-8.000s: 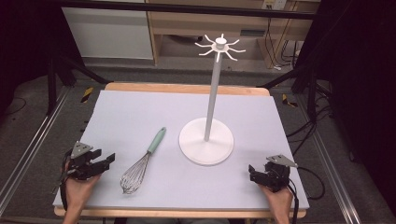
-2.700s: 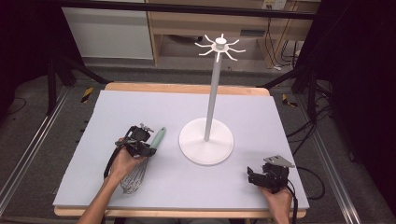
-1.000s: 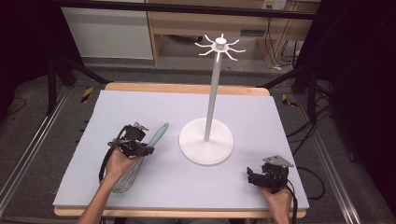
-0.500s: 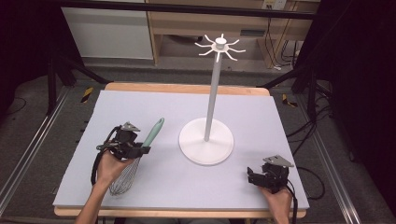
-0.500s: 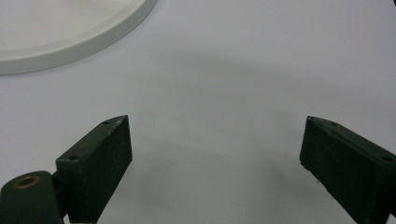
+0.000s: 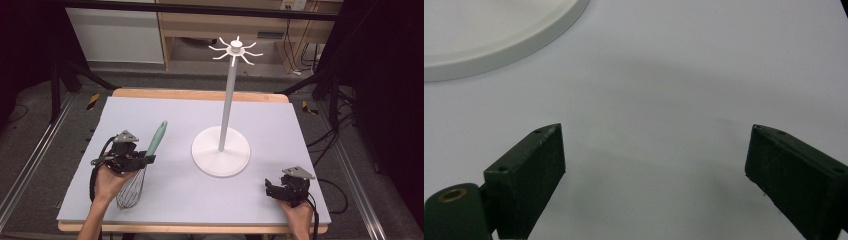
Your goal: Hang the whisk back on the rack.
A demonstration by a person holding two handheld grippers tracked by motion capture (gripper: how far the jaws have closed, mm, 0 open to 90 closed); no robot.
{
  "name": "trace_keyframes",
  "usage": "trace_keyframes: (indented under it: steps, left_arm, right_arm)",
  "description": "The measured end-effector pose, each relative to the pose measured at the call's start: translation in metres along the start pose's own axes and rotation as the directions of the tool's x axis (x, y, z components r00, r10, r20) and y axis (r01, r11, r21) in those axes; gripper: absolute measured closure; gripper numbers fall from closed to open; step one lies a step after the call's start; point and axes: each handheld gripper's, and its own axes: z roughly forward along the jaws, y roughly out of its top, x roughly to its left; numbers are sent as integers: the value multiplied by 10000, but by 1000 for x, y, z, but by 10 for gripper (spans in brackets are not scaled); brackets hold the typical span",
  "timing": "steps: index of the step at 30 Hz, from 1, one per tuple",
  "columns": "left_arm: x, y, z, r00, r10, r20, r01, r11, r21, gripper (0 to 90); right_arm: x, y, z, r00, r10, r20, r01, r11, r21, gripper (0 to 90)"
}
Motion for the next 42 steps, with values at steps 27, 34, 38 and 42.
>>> trace_keyframes:
  steps: [27,34,38,42]
  left_arm:
    - [-19,2,-27,9963,794,-333,-851,9664,-2427,685]
    - [-26,7,-31,9955,898,-293,-945,9524,-2897,685]
    - [-30,12,-35,9945,1019,-231,-1040,9438,-3137,685]
    - [-31,14,-36,9941,1076,-148,-1063,9362,-3351,685]
  right_arm:
    - [0,0,1,10000,59,11,-59,10000,26,97]
    - [-2,0,1,10000,12,1,-12,10000,-18,97]
    - [-2,1,1,10000,2,28,-2,10000,2,97]
    - [-2,1,1,10000,-33,59,33,10000,-6,97]
